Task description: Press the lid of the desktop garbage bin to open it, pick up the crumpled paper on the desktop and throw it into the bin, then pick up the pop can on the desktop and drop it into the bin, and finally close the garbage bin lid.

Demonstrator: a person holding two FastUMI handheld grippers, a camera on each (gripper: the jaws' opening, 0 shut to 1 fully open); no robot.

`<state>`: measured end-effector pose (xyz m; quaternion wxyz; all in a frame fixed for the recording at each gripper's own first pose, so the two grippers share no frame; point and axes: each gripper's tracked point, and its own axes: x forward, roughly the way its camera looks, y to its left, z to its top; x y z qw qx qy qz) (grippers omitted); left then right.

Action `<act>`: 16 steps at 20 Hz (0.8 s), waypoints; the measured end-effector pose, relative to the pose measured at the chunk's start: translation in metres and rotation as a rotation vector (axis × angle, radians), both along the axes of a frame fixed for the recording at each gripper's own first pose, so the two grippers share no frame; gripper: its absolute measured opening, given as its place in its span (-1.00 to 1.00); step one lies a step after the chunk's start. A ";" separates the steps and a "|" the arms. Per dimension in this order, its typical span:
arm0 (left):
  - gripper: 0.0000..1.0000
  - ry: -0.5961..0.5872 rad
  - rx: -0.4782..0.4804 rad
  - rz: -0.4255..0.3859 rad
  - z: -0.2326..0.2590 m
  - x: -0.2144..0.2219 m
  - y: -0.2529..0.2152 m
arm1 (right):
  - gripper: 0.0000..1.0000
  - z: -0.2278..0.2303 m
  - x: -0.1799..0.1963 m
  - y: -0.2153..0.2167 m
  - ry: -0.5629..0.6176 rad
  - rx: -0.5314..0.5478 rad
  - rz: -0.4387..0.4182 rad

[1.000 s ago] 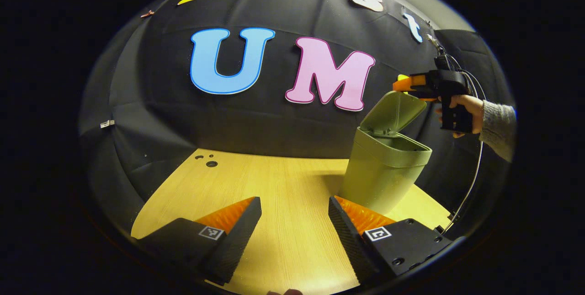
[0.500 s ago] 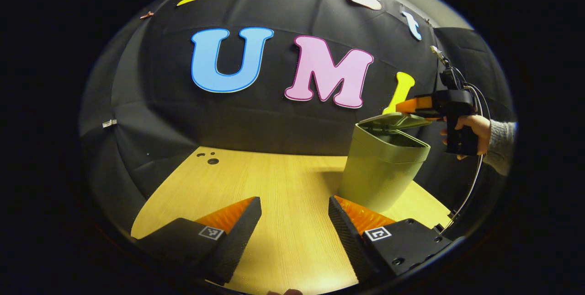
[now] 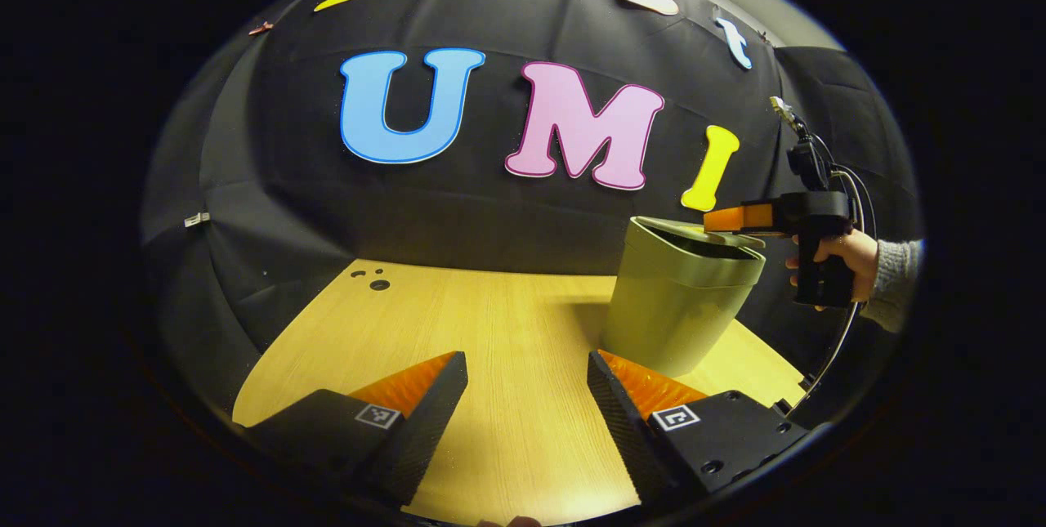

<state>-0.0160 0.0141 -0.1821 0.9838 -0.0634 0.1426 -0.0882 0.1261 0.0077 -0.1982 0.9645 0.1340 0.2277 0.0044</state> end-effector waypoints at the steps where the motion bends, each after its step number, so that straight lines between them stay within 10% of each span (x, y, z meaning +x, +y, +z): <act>1: 0.92 0.000 0.002 -0.001 0.000 0.001 -0.002 | 0.96 -0.001 -0.002 0.000 -0.001 -0.001 0.001; 16: 0.92 -0.004 0.022 0.007 0.004 -0.002 -0.007 | 1.00 -0.019 -0.011 0.005 0.004 0.003 -0.033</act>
